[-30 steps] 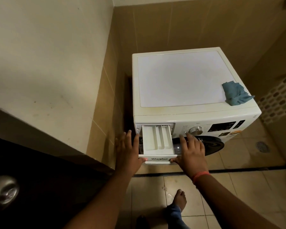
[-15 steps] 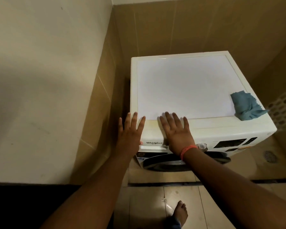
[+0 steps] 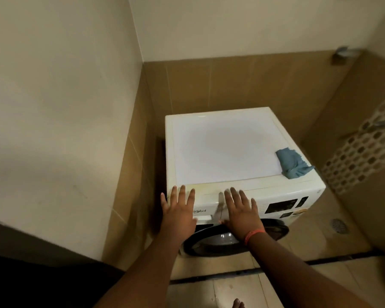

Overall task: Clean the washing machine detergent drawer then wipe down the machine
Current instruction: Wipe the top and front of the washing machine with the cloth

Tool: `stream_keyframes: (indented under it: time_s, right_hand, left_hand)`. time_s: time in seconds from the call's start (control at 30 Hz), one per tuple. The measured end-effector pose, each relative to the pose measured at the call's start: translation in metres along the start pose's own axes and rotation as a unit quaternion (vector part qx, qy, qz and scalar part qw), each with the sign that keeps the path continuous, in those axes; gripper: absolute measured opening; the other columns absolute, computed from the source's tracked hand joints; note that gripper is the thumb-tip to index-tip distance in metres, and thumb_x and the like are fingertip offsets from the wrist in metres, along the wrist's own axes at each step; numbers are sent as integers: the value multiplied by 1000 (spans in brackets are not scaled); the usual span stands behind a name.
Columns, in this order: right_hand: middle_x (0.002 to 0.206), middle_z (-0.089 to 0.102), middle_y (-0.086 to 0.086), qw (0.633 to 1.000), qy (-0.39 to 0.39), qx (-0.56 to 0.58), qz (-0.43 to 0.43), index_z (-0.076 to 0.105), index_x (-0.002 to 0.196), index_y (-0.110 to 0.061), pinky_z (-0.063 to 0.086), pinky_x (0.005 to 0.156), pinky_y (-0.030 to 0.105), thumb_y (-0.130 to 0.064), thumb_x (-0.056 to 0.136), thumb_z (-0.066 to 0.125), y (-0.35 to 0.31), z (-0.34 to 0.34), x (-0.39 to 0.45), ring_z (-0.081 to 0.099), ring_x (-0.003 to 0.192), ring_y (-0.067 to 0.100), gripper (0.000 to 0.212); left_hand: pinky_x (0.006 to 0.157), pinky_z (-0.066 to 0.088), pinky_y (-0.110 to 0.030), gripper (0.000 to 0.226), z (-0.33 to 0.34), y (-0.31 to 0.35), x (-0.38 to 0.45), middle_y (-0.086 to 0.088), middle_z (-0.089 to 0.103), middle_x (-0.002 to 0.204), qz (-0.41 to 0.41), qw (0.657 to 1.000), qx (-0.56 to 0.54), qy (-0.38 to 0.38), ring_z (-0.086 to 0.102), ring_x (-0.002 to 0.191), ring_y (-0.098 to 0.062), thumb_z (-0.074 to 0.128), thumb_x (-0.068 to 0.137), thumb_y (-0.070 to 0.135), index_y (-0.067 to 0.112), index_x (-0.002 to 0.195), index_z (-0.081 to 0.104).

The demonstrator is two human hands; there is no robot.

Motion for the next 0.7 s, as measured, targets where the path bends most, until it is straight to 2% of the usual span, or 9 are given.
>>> stream_keyframes:
  time_s: [0.27,0.47,0.57,0.63,0.7]
  right_hand:
    - [165,-2,2,996,-25,43,78,1,156,-21,10,118,55,-61,93,44,43,-16,-52,1,151,27,86]
    - [163,8,2,994,2,48,96,11,155,-19,16,119,51,-55,95,44,120,-38,-23,9,150,26,77]
    - [158,22,5,994,31,48,97,22,151,-16,24,117,45,-53,94,49,168,-47,1,23,145,27,73]
    - [149,35,6,994,64,45,75,30,147,-16,30,114,40,-39,91,56,202,-54,18,35,137,28,66]
    - [143,42,7,994,93,35,38,36,144,-15,33,112,39,-15,84,57,232,-63,34,40,133,29,64]
  left_hand:
    - [116,-6,-62,84,-25,25,-25,-3,-5,164,30,999,1,-14,-9,150,-30,50,92,50,31,155,-2]
    - [117,1,-62,76,-36,67,28,-4,0,164,9,999,-12,-30,-6,150,-30,45,95,48,25,156,5]
    - [117,2,-63,72,-35,102,58,-5,5,164,4,999,12,-43,-2,151,-31,44,96,47,23,155,10]
    - [117,2,-63,69,-32,136,83,-5,7,163,12,999,15,-49,-1,150,-30,44,96,46,23,154,13]
    - [117,0,-62,67,-32,173,106,-5,8,163,18,998,4,-57,-1,150,-30,44,97,43,22,153,15]
Point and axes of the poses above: each hand's wrist, its own x-axis towards the middle knuckle, its own z-axis out of the palm, y = z × x, the point moved 5 cm from there along x, towards the middle knuckle
